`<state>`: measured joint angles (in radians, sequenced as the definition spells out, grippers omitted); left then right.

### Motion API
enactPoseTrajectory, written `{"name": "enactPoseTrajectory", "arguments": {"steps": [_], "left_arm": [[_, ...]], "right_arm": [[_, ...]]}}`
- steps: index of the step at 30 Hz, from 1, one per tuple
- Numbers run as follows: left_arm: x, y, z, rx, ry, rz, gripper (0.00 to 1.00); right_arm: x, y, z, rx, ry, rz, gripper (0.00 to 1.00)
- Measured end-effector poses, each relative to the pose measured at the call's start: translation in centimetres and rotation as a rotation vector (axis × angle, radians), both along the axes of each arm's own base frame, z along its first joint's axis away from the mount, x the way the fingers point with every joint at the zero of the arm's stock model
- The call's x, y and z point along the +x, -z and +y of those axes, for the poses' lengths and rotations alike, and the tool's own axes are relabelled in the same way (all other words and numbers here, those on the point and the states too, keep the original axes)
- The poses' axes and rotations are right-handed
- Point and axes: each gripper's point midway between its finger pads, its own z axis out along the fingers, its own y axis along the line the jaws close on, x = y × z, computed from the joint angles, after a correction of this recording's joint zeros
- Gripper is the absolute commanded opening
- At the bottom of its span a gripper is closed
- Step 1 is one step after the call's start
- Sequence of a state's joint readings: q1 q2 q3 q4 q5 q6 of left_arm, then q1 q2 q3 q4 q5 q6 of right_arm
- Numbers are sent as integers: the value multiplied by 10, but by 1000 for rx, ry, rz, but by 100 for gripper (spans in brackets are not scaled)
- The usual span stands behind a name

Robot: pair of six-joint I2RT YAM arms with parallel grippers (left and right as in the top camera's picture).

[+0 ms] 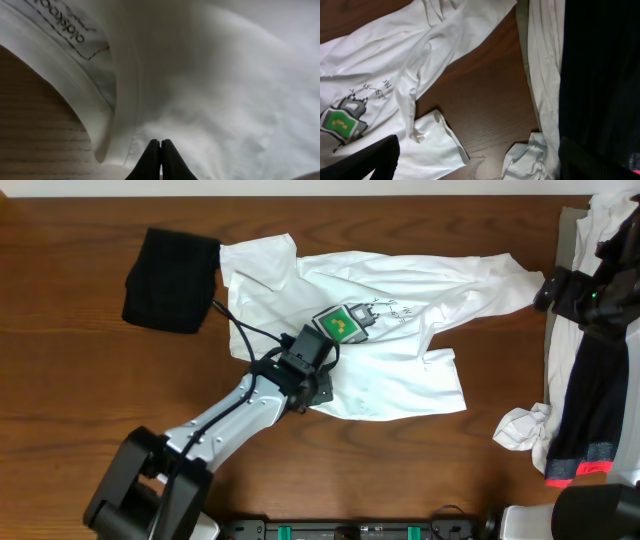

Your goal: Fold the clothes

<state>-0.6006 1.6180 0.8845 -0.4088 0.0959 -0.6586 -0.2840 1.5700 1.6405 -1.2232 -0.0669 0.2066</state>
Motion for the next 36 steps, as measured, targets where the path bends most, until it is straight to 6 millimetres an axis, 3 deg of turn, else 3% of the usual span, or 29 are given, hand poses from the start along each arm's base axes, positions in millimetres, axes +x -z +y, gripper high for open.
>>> {"name": "enactPoseTrajectory", "arguments": {"steps": [7,16,19,25,32,36], "left_arm": [[-8,29,6,57,0,78,6],[-20,31,24,111,9,141,6],[-25,32,41,142,2,191,6],[-31,32,97,224,-71,290,6],[-22,31,156,269,-182,320,8],[-16,17,178,289,-209,355,17]], "right_arm": [[0,0,0,-1,-2,0,99],[0,0,0,-1,-3,1,99],[0,0,0,-1,-3,1,99],[0,0,0,-1,-3,0,99],[0,0,0,-1,-3,1,99],[0,0,0,-1,-3,1,99]]}}
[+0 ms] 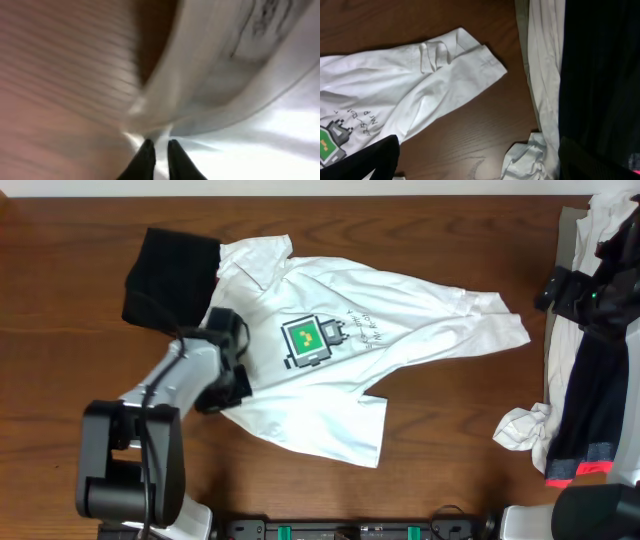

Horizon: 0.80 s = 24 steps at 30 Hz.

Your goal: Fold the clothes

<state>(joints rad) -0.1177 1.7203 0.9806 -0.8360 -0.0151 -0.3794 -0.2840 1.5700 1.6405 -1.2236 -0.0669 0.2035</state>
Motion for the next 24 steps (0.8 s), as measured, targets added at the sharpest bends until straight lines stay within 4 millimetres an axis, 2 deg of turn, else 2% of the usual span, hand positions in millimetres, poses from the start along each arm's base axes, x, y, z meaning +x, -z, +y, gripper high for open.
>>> {"name": "enactPoseTrajectory", "arguments": {"steps": [1,3,6,8,10,11,13,15,24], "left_arm": [[5,-8,3,2,-4,0,17],[17,-26,7,6,-5,-16,25],[34,-54,8,8,-5,-46,27],[39,-66,4,-8,0,-65,27],[34,-72,-2,-41,8,-55,27],[29,-74,-5,-56,11,-38,26],[20,-74,-15,-85,23,-6,14],[15,-72,-23,-101,45,9,8],[-22,-44,-68,-188,155,106,6]], "right_arm": [[0,0,0,0,0,0,99],[0,0,0,0,0,0,99],[0,0,0,0,0,0,99],[0,0,0,0,0,0,99],[0,0,0,0,0,0,99],[0,0,0,0,0,0,99],[0,0,0,0,0,0,99],[0,0,0,0,0,0,99],[0,0,0,0,0,0,99]]}}
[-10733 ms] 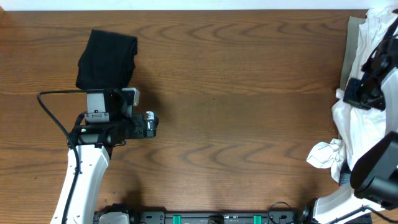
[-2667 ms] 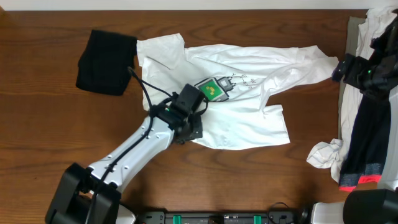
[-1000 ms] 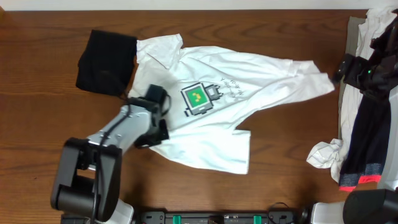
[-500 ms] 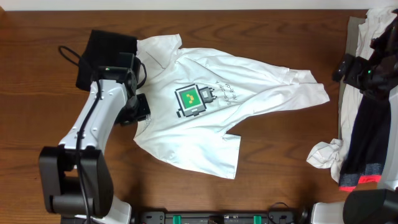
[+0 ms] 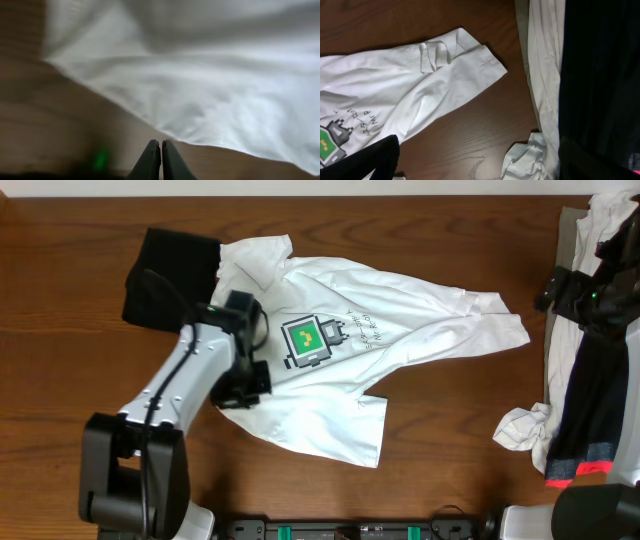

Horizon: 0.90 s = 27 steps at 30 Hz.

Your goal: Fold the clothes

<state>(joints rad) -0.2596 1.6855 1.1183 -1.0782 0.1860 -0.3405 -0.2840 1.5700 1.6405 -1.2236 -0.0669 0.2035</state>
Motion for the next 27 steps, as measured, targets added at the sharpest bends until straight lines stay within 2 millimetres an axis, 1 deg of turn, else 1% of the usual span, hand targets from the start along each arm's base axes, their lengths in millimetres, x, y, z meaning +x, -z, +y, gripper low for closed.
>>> {"name": "enactPoseTrajectory", "arguments": {"steps": [2,5,8,11,14,22,27], "left_arm": [[-5,10,-12,-24,28,-6,6],[-17,24,-26,-41,53,2,6],[-29,36,-32,-44,66,14,6],[-36,46,-32,-44,60,21,6],[-39,51,-30,-41,44,25,6],[-52,58,-25,-25,23,60,6],[-62,58,-20,-6,19,87,8]], "right_arm": [[0,0,0,0,0,0,99],[0,0,0,0,0,0,99],[0,0,0,0,0,0,99],[0,0,0,0,0,0,99],[0,0,0,0,0,0,99],[0,0,0,0,0,0,99],[0,0,0,0,0,0,99]]}}
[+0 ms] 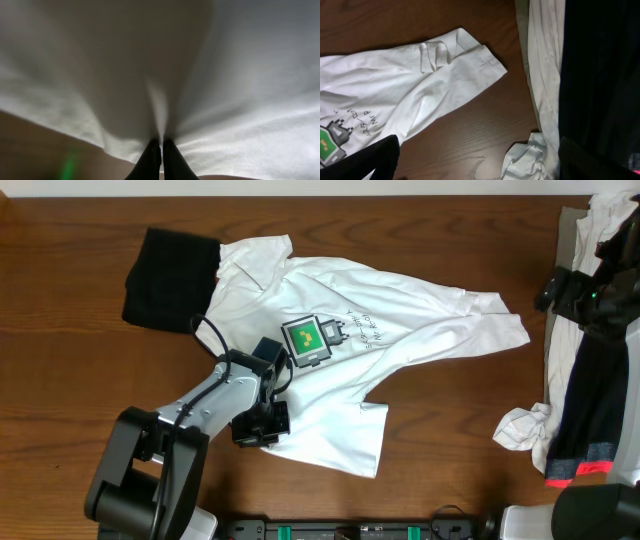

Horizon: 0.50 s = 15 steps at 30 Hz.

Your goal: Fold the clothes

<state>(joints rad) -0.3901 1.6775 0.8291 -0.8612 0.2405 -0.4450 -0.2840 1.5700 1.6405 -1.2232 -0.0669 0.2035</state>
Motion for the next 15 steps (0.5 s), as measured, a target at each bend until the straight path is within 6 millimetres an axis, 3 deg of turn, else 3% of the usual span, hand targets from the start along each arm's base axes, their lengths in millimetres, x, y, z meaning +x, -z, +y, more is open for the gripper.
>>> {"name": "enactPoseTrajectory", "arguments": {"steps": [8,15], "left_arm": [[-10,0,12,37,-17,42,8],[-23,-5,42,116,-84,115,10]], "right_arm": [[0,0,0,0,0,0,99],[0,0,0,0,0,0,99]]}}
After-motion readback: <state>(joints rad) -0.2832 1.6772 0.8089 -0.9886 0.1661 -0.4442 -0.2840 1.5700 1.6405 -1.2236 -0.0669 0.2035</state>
